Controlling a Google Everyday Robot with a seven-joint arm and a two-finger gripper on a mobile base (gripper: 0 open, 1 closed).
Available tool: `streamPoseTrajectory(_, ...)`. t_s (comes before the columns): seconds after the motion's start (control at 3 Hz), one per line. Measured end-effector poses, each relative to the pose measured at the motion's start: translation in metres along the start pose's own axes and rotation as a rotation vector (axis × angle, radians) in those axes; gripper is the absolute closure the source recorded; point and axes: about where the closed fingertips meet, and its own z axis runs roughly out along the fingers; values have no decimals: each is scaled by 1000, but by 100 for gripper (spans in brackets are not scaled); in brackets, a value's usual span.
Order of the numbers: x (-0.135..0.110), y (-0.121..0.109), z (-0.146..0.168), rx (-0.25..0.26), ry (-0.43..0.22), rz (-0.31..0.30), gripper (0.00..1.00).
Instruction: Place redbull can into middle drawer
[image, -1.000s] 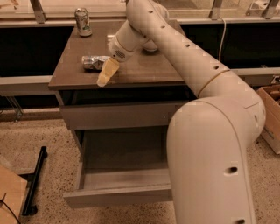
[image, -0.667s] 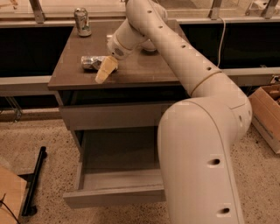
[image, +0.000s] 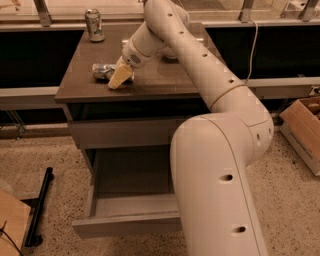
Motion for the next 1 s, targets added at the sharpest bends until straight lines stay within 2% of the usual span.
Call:
streamPoseTrajectory(0.67,7,-1,2,-13,4,20,89)
streamPoseTrajectory(1.0,7,-1,2,-13,4,20,100)
